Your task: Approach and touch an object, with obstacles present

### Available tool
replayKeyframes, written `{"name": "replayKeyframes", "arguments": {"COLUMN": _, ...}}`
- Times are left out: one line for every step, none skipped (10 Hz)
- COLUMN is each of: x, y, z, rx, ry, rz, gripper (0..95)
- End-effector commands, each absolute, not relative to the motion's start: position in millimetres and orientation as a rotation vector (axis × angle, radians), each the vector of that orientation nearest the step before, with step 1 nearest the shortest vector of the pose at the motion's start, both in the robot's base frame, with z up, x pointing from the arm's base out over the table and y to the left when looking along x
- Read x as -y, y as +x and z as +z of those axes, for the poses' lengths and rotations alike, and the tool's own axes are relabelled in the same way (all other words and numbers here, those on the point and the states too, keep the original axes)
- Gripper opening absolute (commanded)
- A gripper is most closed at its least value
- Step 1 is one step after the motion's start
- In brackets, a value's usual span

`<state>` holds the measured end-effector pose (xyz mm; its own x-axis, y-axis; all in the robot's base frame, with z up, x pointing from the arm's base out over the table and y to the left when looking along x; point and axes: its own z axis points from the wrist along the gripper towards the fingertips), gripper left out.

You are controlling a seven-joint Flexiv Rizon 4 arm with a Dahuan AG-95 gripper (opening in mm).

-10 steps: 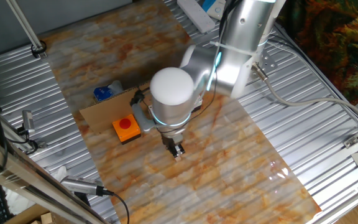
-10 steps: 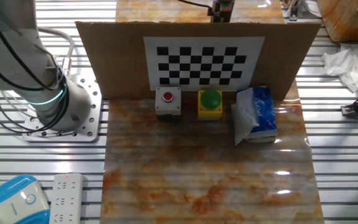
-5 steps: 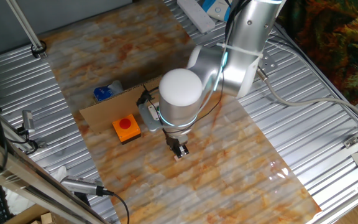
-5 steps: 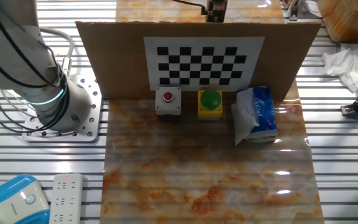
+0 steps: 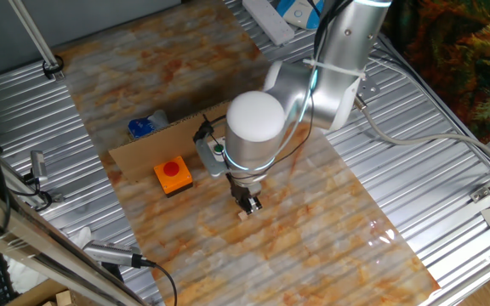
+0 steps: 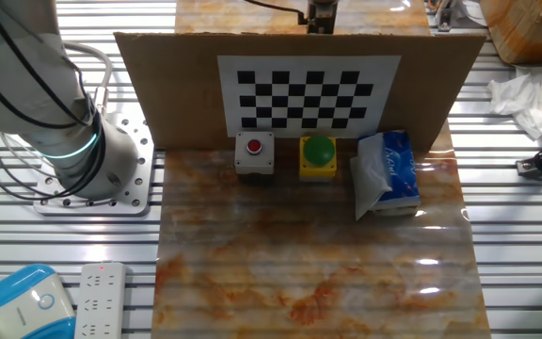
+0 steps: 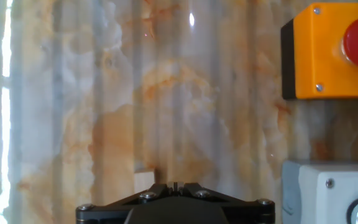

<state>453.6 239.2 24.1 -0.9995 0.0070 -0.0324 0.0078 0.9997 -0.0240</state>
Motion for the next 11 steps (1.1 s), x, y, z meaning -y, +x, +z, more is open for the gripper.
{"name": "replayKeyframes", "arguments": {"x": -239.5, "y": 453.8, "z": 19.8, "rx": -3.099, "ry": 0.014, "rz": -0.040, "gripper": 0.0}}
{"name": "replayKeyframes", "arguments": {"x": -239.5, "y": 453.7, "z": 19.5, "rx": -3.099, "ry": 0.012, "rz": -0.044, "gripper": 0.0}}
{"name": "replayKeyframes", "arguments": {"x": -239.7, "y": 453.4, "z": 18.7, "rx": -3.099, "ry": 0.014, "rz": -0.042, "gripper": 0.0}}
{"name": "replayKeyframes", "arguments": {"x": -239.9, "y": 453.3, "z": 18.2, "rx": -3.098, "ry": 0.014, "rz": -0.042, "gripper": 0.0}}
{"name": "replayKeyframes", "arguments": {"x": -240.0, "y": 453.1, "z": 17.6, "rx": -3.098, "ry": 0.016, "rz": -0.041, "gripper": 0.0}}
{"name": "replayKeyframes", "arguments": {"x": -240.1, "y": 453.0, "z": 17.4, "rx": -3.098, "ry": 0.016, "rz": -0.046, "gripper": 0.0}}
{"name": "replayKeyframes", "arguments": {"x": -240.1, "y": 453.0, "z": 17.3, "rx": -3.095, "ry": 0.016, "rz": -0.042, "gripper": 0.0}}
{"name": "replayKeyframes", "arguments": {"x": -240.1, "y": 453.0, "z": 17.3, "rx": -3.095, "ry": 0.014, "rz": -0.044, "gripper": 0.0}}
{"name": "replayKeyframes", "arguments": {"x": -240.2, "y": 453.2, "z": 17.3, "rx": -3.095, "ry": 0.013, "rz": -0.045, "gripper": 0.0}}
{"name": "replayKeyframes", "arguments": {"x": -240.3, "y": 454.7, "z": 17.6, "rx": -3.095, "ry": 0.016, "rz": -0.044, "gripper": 0.0}}
{"name": "replayKeyframes", "arguments": {"x": -240.7, "y": 457.5, "z": 18.2, "rx": -3.098, "ry": 0.020, "rz": -0.043, "gripper": 0.0}}
